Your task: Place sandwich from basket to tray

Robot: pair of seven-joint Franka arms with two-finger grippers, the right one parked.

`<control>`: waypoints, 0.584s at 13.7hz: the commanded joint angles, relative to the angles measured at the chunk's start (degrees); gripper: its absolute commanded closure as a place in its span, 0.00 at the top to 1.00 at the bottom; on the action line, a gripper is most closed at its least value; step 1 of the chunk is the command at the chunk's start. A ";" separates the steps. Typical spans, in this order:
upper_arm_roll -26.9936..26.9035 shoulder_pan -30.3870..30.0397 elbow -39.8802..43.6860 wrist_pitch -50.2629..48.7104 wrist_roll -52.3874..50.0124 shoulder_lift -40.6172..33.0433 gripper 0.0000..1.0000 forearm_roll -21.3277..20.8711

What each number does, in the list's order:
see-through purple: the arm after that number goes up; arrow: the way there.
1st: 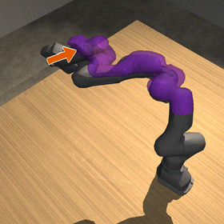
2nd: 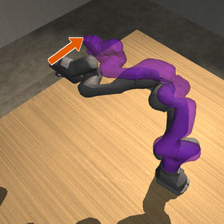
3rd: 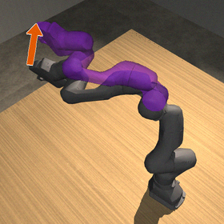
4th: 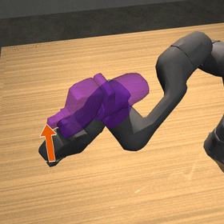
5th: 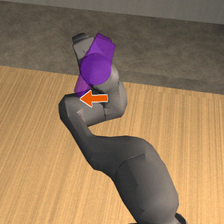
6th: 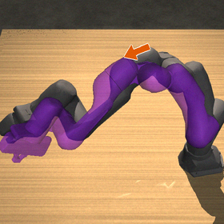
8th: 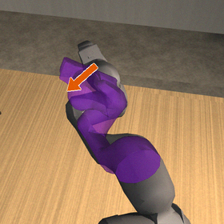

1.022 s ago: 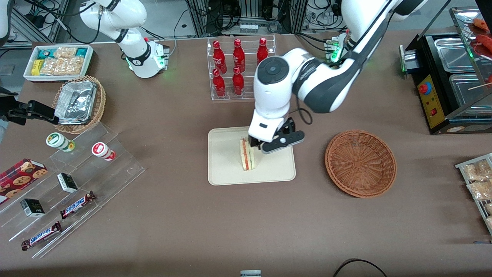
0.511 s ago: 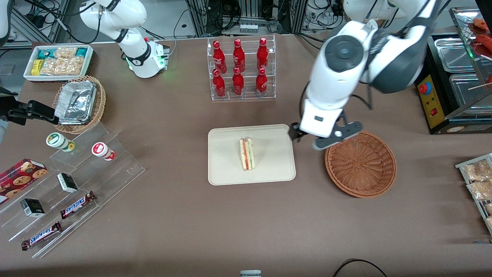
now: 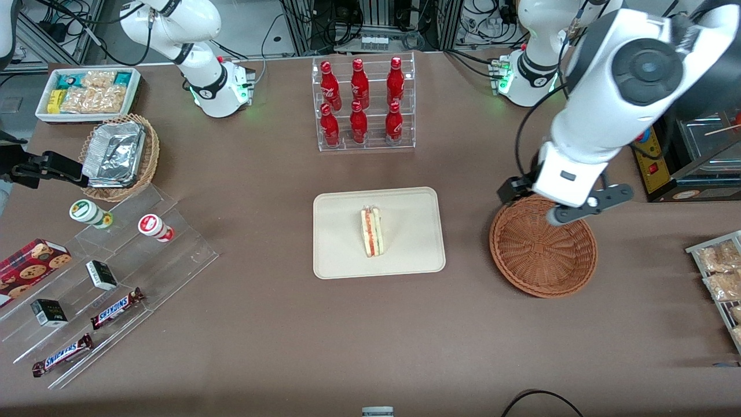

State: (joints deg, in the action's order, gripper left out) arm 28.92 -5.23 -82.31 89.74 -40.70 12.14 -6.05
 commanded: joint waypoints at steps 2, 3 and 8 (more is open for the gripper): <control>0.17 -5.92 -1.98 -2.98 10.53 -4.05 1.00 3.06; 0.17 -6.89 -1.89 -4.04 13.34 -4.40 1.00 3.24; -17.99 1.34 -2.15 -7.55 29.42 -8.26 1.00 8.15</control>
State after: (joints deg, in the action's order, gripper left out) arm 18.59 -8.11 -82.39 83.53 -17.27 7.32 -0.17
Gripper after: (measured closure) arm 0.000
